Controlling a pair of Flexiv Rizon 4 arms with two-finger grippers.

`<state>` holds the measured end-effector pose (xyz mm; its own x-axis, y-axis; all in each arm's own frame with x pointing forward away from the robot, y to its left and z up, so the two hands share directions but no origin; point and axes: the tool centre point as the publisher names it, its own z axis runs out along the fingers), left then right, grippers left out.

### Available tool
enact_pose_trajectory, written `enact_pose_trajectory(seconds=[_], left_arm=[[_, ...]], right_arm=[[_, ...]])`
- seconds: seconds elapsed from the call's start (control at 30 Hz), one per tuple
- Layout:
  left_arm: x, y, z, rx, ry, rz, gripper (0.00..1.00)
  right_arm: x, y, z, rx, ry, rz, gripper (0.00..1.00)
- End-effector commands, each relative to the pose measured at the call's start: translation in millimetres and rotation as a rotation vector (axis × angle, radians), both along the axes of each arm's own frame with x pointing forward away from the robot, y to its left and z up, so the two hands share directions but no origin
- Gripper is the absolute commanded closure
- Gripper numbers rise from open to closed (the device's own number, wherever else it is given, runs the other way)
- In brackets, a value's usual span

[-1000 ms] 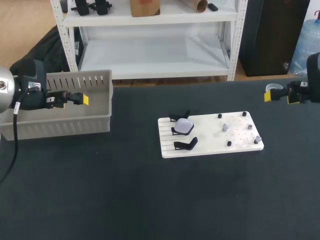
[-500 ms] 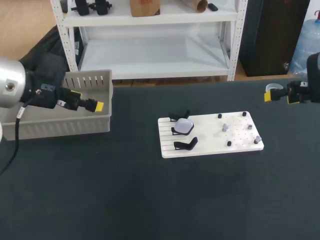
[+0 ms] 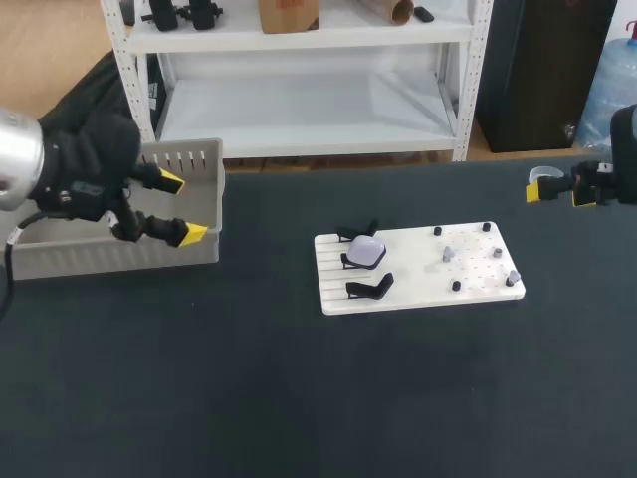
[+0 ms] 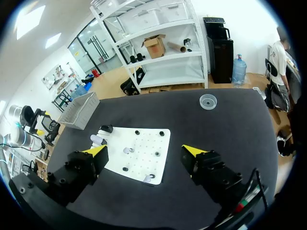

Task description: Pick up each earbud case from the left stands, insert the matching earbuds, close the lid, and place the case in the box.

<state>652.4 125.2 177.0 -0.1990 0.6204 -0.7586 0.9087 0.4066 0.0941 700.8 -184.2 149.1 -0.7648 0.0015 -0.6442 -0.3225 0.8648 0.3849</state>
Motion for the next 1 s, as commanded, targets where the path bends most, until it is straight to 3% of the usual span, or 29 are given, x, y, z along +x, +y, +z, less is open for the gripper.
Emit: enact_pose_trajectory(seconds=[0.03,0.17,0.3,0.5,0.7,0.77,0.9,1.0], left_arm=[[1.8,7,0.4,0.052,-0.166,-0.508,0.00],[1.8,7,0.4,0.052,-0.166,-0.508,0.00],[0.9,-5,-11.0,-0.015,-0.134,-0.433,0.00],[5.1,-42,-29.0,-0.106,-0.111,-0.321,0.00],[14.1,-87,-47.3,-0.119,-0.092,-0.218,0.00],[18.2,-102,-57.1,-0.164,-0.077,-0.204,0.00],[24.1,-130,-73.3,-0.182,-0.037,-0.203,0.00],[24.1,-130,-73.3,-0.182,-0.037,-0.203,0.00]], right_arm=[[0.1,0,0,-0.001,0.001,0.000,0.00],[0.1,0,0,-0.001,0.001,0.000,0.00],[0.1,0,0,-0.001,0.001,0.000,0.00],[0.1,0,0,-0.001,0.001,0.000,0.00],[0.1,0,0,-0.001,0.001,0.000,0.00],[0.1,0,0,-0.001,0.001,0.000,0.00],[0.1,0,0,-0.001,0.001,0.000,0.00],[0.1,0,0,-0.001,0.001,0.000,0.00]])
